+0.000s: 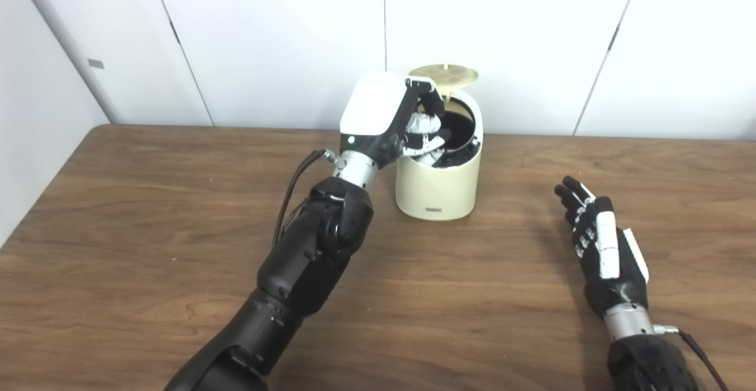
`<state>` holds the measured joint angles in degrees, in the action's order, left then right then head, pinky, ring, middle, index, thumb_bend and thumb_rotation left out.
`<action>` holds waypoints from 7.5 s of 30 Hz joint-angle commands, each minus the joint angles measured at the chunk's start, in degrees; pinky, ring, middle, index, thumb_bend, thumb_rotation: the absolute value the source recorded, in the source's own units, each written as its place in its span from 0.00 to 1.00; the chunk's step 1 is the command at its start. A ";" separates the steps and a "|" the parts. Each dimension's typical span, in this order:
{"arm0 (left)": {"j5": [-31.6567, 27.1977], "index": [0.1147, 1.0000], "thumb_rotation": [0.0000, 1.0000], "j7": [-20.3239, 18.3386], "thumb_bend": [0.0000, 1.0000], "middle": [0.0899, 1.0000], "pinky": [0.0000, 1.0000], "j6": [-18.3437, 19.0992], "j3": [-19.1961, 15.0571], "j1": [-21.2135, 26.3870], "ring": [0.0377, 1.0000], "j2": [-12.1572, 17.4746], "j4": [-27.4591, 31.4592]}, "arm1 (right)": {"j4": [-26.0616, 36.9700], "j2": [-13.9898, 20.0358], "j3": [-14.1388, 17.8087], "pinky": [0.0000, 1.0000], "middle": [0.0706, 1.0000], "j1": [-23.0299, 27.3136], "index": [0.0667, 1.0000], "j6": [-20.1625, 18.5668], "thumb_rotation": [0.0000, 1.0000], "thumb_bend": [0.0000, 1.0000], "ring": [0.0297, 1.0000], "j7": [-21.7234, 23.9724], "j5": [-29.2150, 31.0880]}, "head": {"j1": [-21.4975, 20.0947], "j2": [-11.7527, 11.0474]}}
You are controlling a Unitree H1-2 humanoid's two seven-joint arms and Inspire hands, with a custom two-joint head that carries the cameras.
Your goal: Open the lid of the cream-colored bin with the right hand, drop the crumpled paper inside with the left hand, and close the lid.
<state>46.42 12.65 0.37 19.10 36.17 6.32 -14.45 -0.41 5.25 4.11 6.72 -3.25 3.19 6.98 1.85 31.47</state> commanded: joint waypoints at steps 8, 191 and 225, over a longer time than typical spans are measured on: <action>-0.13 0.38 0.00 1.79 0.47 0.50 0.32 -1.46 0.79 2.47 0.41 -2.72 0.66 | -0.06 -0.06 -0.73 1.00 0.86 0.35 0.85 -0.88 1.00 0.52 0.93 0.26 -1.03 | -0.02 -0.04; -55.58 1.00 0.99 -17.86 0.46 1.00 1.00 2.48 -27.53 -31.88 1.00 -2.20 18.57 | 0.81 2.70 3.55 1.00 1.00 5.38 0.96 4.56 1.00 0.64 1.00 1.95 4.52 | -0.99 1.95; -56.13 1.00 1.00 -18.14 0.44 1.00 1.00 -3.27 -27.28 -34.32 1.00 -2.04 12.88 | 7.56 5.26 -9.01 0.96 0.93 27.16 0.87 -13.20 1.00 0.63 0.96 1.67 -15.09 | -7.12 -0.67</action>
<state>-9.18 -5.45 -0.64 -8.17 3.19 4.35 0.82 5.80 10.02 -4.70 30.90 -16.82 4.63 -6.87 -5.27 30.76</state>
